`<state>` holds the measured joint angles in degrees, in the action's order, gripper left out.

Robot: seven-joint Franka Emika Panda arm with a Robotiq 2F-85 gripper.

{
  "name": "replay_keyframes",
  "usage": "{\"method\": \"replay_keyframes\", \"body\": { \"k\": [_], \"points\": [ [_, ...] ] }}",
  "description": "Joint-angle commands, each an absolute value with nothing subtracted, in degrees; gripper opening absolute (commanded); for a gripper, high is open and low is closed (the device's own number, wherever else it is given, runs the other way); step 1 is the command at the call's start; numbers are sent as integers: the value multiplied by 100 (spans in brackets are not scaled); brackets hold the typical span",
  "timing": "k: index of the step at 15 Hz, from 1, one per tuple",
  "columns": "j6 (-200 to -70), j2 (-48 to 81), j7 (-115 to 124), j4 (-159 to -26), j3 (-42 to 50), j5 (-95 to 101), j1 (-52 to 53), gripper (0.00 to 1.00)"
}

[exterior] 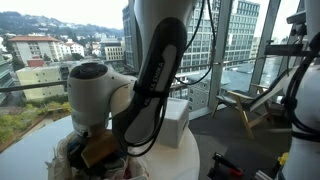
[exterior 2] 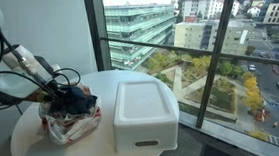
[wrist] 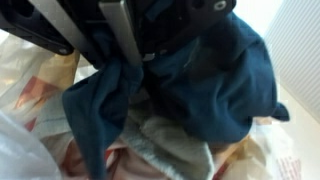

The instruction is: Pick up all the items from the plastic bag and put them on the white basket

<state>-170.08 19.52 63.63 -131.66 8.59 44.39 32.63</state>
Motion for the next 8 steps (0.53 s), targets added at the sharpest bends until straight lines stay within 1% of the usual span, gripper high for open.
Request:
{"method": "replay_keyframes", "body": {
  "k": [1,8],
  "points": [
    [-16615,1146,6798,-12886,1614,5277,3543,11],
    [-15695,248,7298,-11818,2330,6317,3276,13]
  ]
}}
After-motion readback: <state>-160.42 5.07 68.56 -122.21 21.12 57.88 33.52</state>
